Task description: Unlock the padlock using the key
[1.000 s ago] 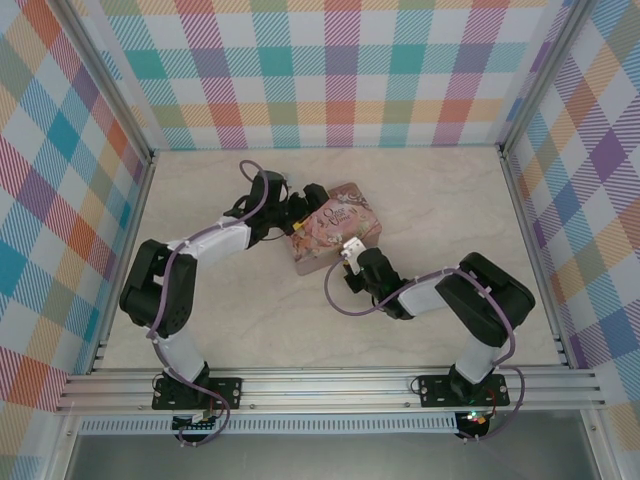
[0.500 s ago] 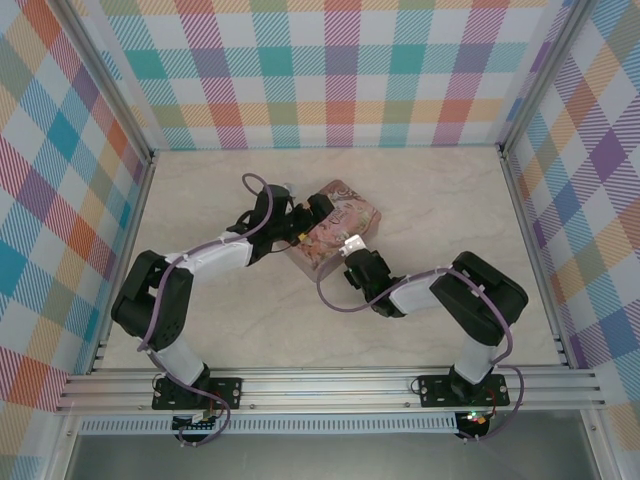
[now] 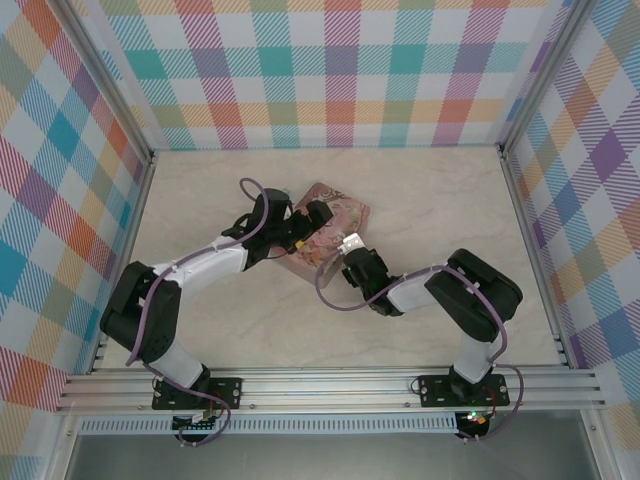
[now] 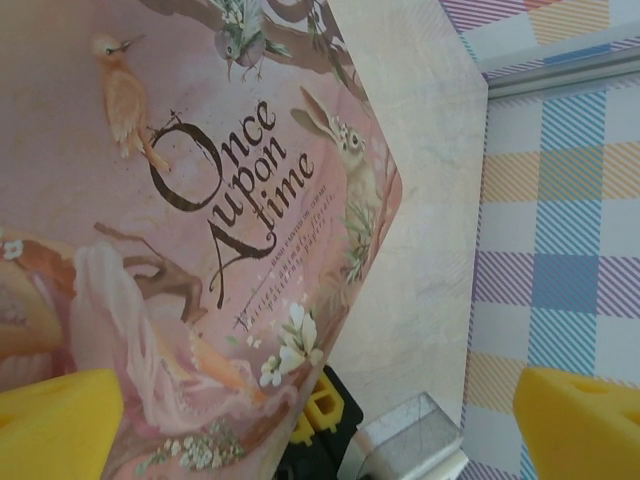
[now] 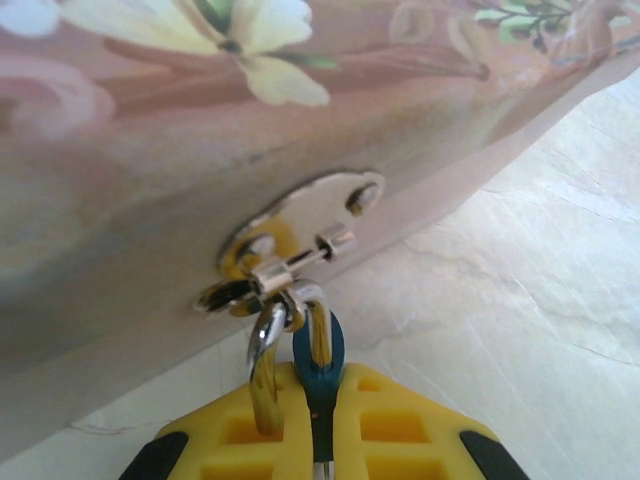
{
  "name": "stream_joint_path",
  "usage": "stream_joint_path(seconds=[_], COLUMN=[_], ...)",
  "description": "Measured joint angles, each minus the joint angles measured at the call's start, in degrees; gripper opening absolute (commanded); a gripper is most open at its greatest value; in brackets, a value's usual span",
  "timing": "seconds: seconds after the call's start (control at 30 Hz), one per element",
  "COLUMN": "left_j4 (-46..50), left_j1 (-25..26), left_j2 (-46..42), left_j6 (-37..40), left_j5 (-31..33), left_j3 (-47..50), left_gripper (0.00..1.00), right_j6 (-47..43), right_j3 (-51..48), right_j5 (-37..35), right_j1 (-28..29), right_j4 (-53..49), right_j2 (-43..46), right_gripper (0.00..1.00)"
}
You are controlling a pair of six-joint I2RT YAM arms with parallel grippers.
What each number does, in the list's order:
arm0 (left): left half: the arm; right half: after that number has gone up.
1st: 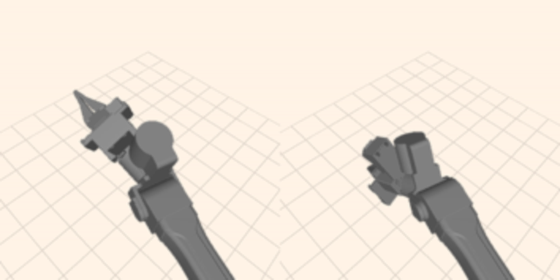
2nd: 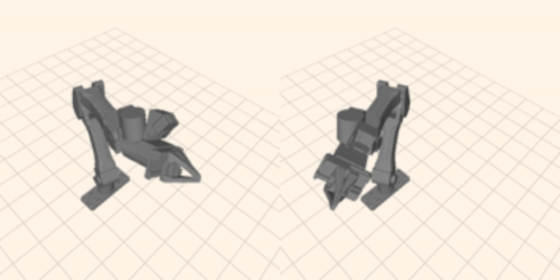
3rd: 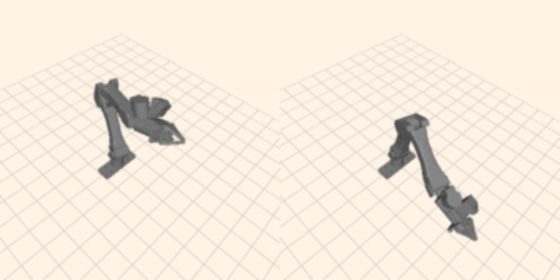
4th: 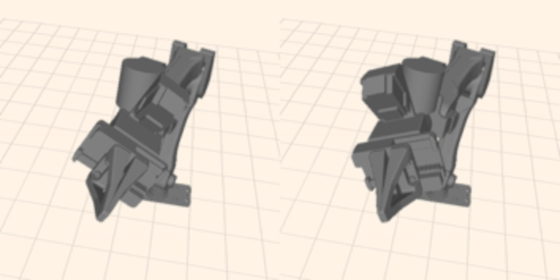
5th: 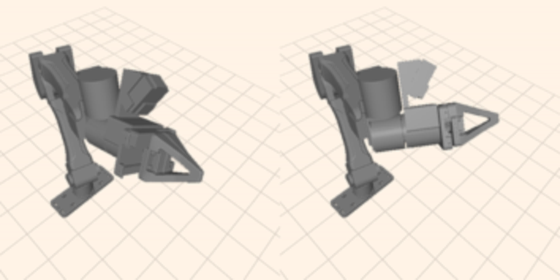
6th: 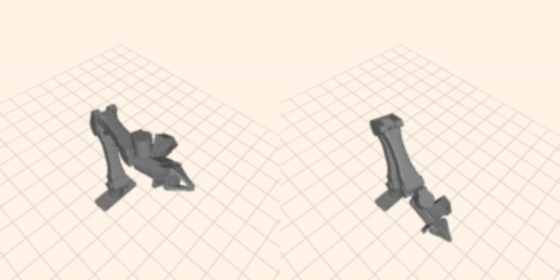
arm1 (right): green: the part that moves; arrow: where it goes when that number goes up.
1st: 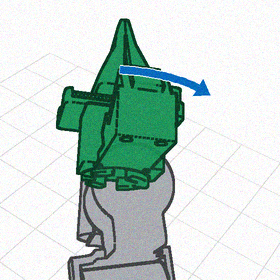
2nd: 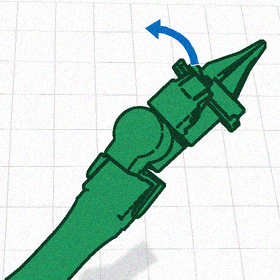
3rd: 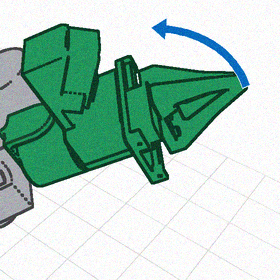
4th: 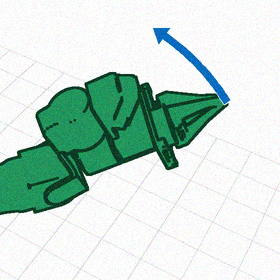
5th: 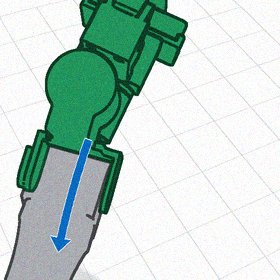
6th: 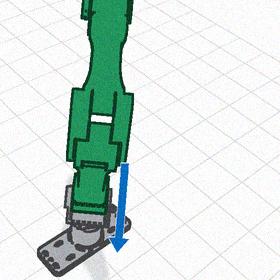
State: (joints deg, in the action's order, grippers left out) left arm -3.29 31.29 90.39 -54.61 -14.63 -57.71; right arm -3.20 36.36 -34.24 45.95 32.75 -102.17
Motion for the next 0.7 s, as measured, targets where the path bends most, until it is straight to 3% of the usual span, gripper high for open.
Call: stream_joint_path(seconds=[0.37, 0.7], left_j4=[0.11, -1.90], left_j1=[3.17, 3.91], left_j2=[1.66, 6.08], left_j6=[-0.33, -1.36], left_j5=[-0.85, -0.35], left_j3=[-4.48, -3.82], left_gripper=[0.95, 0.95], right_j6=[4.59, 7.58], right_j3=[-2.01, -2.67], right_j5=[12.07, 17.88], right_j1=[-2.49, -4.94], right_j4=[1.97, 4.02], right_j2=[2.27, 2.27], right_gripper=[0.05, 0.05])
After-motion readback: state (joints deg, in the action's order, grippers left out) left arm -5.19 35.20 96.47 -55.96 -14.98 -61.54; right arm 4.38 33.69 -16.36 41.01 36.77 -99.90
